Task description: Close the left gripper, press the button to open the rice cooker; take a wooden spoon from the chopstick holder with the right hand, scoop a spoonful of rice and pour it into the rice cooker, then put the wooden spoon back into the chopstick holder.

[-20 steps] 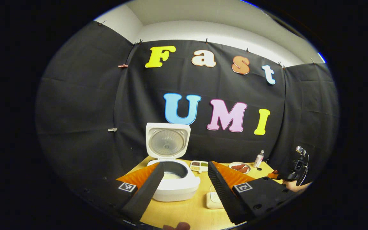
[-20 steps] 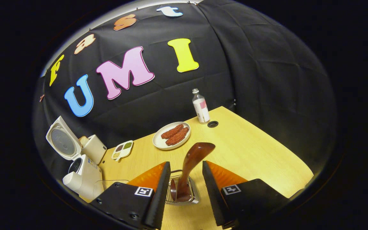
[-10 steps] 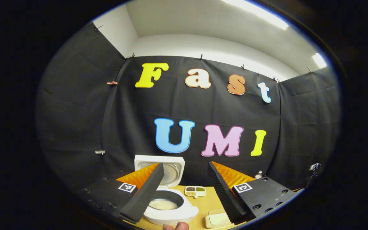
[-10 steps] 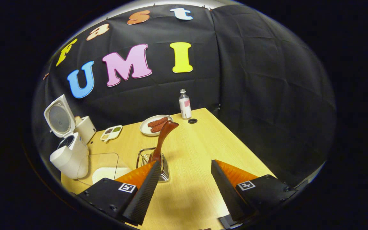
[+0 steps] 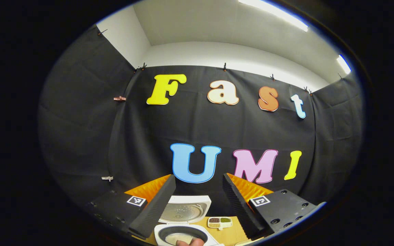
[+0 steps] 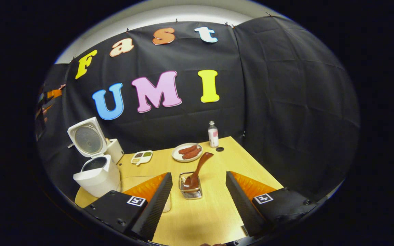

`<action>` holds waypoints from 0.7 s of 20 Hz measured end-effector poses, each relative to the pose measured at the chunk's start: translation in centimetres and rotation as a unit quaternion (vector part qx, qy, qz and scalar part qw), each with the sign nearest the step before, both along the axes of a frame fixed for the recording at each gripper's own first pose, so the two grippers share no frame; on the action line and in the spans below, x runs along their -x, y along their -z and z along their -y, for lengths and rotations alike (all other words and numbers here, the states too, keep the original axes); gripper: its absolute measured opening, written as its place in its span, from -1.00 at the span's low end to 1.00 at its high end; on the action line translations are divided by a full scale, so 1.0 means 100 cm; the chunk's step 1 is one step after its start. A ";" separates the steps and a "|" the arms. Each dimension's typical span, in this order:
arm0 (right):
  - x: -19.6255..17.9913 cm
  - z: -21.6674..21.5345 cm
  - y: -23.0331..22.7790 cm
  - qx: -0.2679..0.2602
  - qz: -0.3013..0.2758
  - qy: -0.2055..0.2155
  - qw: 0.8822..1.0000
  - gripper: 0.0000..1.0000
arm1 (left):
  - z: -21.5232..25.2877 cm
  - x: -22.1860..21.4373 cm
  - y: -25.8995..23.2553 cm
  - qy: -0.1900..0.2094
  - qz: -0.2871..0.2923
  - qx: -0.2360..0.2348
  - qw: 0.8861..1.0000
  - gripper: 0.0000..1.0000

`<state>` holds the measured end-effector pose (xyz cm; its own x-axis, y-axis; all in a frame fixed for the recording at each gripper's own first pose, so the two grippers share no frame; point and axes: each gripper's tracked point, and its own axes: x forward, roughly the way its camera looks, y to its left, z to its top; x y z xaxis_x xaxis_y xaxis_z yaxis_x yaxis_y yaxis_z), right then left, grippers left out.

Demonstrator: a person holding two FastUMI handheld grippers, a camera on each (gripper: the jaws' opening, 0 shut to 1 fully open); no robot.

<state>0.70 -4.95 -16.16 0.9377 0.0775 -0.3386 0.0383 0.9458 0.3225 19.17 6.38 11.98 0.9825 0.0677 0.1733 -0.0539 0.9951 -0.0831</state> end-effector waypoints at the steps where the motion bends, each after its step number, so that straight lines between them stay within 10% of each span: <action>1: 0.003 -0.005 -0.015 0.001 0.014 -0.003 1.000 0.97 | -0.003 -0.018 0.003 -0.002 -0.006 -0.004 1.000 0.90; 14: 0.033 -0.027 -0.116 0.090 0.120 0.014 0.989 0.97 | -0.062 -0.208 0.106 -0.073 -0.111 -0.054 0.990 0.89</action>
<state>-2.63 -2.25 -4.55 0.9936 0.0095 -0.1122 0.0077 0.9884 0.1516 40.00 12.63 1.34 0.9785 0.2038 -0.0319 -0.2019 0.9780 0.0530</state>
